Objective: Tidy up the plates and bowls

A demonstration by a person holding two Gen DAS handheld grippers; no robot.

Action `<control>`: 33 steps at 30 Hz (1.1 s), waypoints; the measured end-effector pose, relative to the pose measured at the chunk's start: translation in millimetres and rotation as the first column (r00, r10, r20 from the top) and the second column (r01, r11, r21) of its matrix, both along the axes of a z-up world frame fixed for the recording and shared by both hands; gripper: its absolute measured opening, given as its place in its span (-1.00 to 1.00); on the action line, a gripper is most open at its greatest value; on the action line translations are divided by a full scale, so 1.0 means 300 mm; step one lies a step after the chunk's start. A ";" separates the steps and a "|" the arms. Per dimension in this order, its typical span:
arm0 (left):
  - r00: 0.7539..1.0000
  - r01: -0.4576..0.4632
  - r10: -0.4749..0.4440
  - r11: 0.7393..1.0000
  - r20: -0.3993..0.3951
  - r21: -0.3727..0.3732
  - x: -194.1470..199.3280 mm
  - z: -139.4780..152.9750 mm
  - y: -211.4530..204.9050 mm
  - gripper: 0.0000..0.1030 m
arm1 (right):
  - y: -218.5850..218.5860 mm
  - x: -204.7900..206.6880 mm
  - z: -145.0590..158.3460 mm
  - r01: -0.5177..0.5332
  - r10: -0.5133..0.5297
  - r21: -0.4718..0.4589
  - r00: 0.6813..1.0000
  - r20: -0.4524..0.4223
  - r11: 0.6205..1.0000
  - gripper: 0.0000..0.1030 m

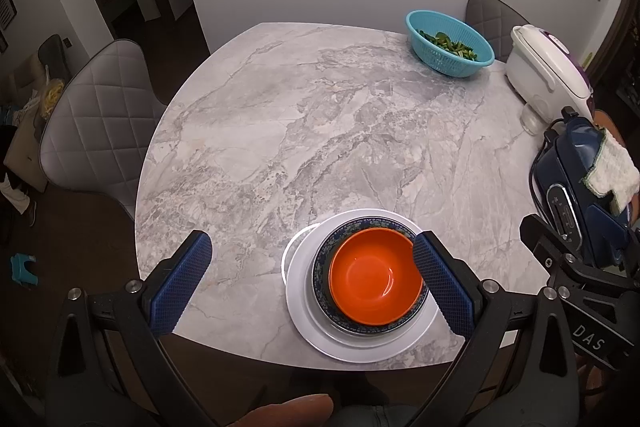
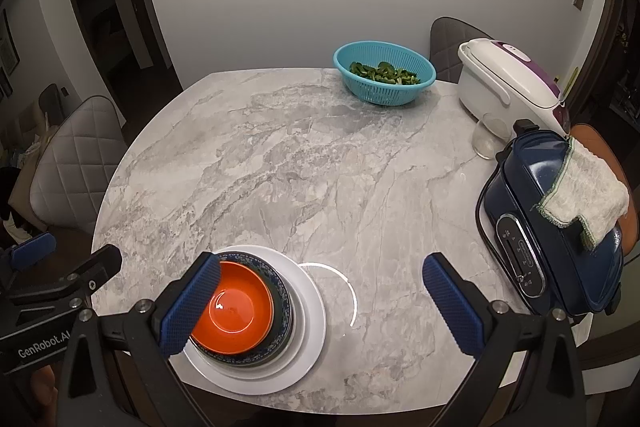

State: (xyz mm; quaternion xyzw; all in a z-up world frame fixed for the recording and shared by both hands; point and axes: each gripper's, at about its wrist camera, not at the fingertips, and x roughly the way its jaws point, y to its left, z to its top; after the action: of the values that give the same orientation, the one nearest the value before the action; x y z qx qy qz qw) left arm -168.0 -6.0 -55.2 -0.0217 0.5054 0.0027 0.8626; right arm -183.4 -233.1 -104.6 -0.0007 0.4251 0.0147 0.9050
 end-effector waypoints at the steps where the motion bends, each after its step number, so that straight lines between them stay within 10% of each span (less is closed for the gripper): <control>1: 1.000 0.000 0.000 1.000 -0.001 0.000 0.000 -0.001 0.000 0.97 | 0.000 0.001 -0.004 -0.001 0.001 0.000 1.000 -0.002 1.000 1.00; 33: 1.000 -0.012 0.012 1.000 -0.010 0.005 -0.011 -0.023 -0.003 0.97 | -0.011 0.012 -0.037 -0.009 0.009 -0.010 1.000 -0.016 1.000 1.00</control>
State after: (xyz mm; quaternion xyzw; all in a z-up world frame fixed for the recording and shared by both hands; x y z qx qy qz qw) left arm -171.4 -6.8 -62.1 -0.0226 0.5094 0.0094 0.8602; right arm -179.9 -236.3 -115.8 -0.0072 0.4324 0.0168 0.9015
